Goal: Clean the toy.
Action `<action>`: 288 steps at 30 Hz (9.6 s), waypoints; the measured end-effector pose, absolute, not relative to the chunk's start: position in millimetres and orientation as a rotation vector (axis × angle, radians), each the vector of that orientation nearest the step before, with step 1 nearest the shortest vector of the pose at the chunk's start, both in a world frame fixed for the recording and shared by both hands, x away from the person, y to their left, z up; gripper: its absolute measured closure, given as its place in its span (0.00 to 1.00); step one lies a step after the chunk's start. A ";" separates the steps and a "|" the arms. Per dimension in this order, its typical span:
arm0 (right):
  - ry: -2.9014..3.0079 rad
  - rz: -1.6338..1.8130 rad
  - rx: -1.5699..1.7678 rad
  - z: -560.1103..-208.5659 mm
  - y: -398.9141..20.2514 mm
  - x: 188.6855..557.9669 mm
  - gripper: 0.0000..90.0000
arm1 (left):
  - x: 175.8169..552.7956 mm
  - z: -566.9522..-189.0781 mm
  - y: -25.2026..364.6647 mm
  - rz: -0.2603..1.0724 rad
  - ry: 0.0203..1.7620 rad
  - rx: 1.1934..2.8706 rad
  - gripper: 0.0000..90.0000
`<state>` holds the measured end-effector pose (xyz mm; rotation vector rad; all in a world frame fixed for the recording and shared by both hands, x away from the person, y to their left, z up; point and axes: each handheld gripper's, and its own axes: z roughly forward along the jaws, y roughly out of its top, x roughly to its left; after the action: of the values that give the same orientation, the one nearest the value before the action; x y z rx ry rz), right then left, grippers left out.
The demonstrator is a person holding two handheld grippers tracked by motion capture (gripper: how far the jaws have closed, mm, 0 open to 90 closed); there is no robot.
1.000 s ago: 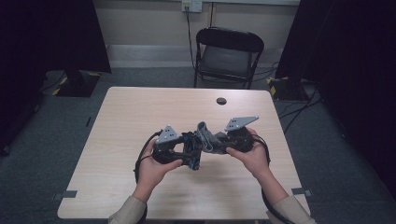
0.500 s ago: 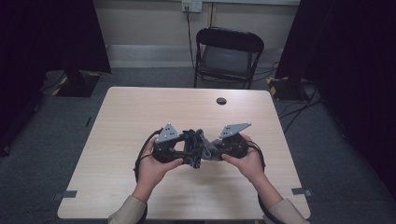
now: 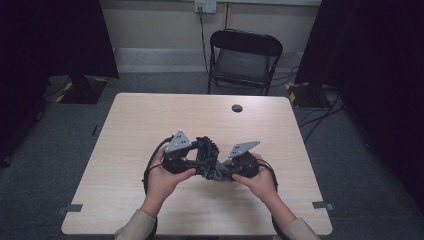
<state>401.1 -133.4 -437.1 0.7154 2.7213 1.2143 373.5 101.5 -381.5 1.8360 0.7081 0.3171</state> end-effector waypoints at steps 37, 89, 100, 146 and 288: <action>2.652 1.239 0.711 -402.2 -143.4 409.9 0.83 | 372.3 -394.6 98.1 0.292 0.712 1.860 0.28; 2.502 1.108 0.976 -432.3 -221.5 429.2 0.83 | 373.9 -411.5 173.8 0.374 0.895 1.873 0.28; 2.434 1.062 1.045 -440.7 -234.5 437.1 0.83 | 370.4 -415.5 192.8 0.379 0.940 1.880 0.28; 2.306 0.984 1.184 -457.2 -255.1 458.9 0.47 | 378.3 -425.4 205.7 0.400 0.985 1.898 0.28; 2.389 1.031 1.150 -468.4 -263.2 425.1 0.23 | 466.2 -468.2 152.4 0.349 1.193 1.939 0.26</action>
<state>425.1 -263.2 -468.4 1.1496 2.3885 1.0307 466.2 152.4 -468.2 1.9390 1.1933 0.3491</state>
